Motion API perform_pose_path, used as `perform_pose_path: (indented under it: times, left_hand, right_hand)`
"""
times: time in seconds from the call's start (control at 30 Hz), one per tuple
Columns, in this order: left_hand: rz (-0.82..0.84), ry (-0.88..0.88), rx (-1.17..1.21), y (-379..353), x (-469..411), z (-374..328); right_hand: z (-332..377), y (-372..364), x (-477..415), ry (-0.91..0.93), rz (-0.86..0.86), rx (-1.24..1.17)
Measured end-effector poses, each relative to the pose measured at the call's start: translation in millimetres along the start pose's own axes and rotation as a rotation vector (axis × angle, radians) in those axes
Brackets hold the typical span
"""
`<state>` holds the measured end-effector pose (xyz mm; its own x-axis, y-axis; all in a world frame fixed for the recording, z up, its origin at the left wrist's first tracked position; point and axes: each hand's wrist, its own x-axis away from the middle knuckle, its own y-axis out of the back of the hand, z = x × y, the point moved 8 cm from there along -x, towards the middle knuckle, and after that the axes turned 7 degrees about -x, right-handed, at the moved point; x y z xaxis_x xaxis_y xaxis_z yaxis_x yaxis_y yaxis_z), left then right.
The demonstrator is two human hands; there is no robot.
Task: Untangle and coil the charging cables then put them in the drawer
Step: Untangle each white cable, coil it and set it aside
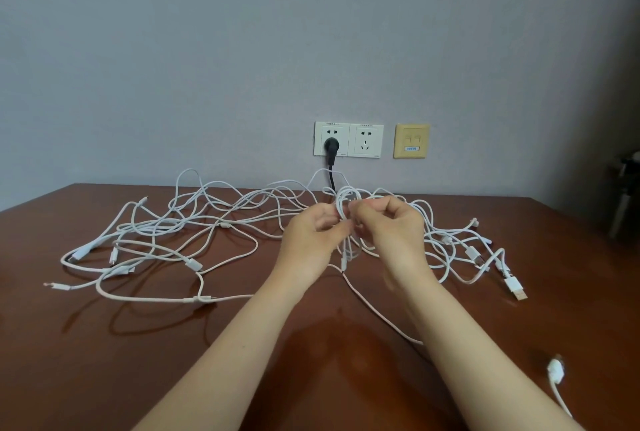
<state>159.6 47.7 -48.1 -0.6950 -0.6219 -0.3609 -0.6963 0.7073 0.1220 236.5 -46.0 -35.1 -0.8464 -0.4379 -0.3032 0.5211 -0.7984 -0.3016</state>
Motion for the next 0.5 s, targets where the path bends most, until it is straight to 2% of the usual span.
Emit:
perform_pose_path:
  times: [0.5]
  left_hand:
    - [-0.064,-0.038,-0.058,0.9,4.1,-6.8]
  right_hand:
    - [2.0,4.7,-0.1,0.043,-0.050,0.118]
